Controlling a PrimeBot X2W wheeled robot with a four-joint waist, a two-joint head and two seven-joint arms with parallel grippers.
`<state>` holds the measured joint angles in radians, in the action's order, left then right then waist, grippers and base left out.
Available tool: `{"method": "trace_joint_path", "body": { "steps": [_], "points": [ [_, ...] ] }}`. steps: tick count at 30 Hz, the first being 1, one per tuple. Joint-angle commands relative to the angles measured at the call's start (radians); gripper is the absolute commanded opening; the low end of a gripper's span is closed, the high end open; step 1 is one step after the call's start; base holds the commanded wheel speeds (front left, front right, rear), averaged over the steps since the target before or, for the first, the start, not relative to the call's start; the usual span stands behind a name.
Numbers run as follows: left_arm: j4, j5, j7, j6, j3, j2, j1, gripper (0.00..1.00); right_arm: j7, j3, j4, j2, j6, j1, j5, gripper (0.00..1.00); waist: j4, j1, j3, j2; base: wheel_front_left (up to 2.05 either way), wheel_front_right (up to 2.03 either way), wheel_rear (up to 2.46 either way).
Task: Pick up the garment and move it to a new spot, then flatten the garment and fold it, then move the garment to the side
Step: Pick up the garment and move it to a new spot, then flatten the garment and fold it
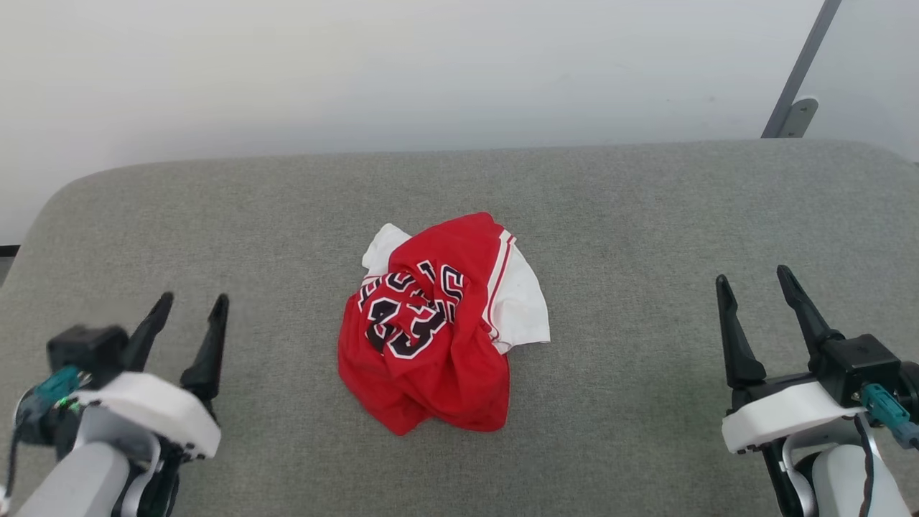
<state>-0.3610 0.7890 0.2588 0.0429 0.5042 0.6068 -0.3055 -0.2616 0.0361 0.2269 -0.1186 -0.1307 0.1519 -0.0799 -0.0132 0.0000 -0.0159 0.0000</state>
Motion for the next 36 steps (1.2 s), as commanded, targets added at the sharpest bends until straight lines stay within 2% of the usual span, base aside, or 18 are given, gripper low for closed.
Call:
{"method": "trace_joint_path", "body": {
  "steps": [1, 3, 9, 18, 27, 36],
  "points": [
    [0.012, -0.002, 0.007, 0.004, -0.011, 0.000, 0.018, 1.00, -0.005, 0.003, -0.004, 0.002, 0.000, -0.008, -0.005, 1.00, 0.001, 0.0000, 0.002, 0.0000, 0.00, 0.00, 0.00],
    [0.051, -0.021, 0.007, 0.018, -0.076, -0.002, 0.062, 1.00, -0.005, 0.008, -0.004, 0.002, 0.000, -0.016, -0.008, 1.00, 0.004, 0.0000, 0.004, 0.0000, 0.00, 0.00, 0.00],
    [0.131, -0.079, 0.008, 0.024, -0.240, -0.049, 0.206, 1.00, -0.005, 0.018, -0.003, 0.008, 0.000, -0.032, -0.008, 1.00, 0.011, 0.0000, 0.014, 0.0000, 0.00, 0.00, 0.00],
    [0.187, -0.151, 0.008, -0.012, -0.391, -0.142, 0.347, 1.00, -0.005, 0.027, -0.006, 0.015, 0.000, -0.053, -0.006, 1.00, 0.020, 0.0000, 0.018, 0.0000, 0.00, 0.00, 0.00],
    [0.195, -0.202, 0.008, -0.053, -0.456, -0.205, 0.384, 1.00, -0.005, 0.020, 0.018, 0.027, 0.000, -0.057, -0.019, 1.00, 0.042, 0.0000, 0.013, 0.0000, 0.00, 0.00, 0.00],
    [0.195, -0.223, 0.008, -0.076, -0.467, -0.235, 0.351, 1.00, 0.090, -0.094, 0.100, -0.029, 0.000, 0.009, -0.047, 1.00, 0.103, 0.0000, -0.012, 0.0000, 0.00, 0.00, 0.00]
  ]
}}
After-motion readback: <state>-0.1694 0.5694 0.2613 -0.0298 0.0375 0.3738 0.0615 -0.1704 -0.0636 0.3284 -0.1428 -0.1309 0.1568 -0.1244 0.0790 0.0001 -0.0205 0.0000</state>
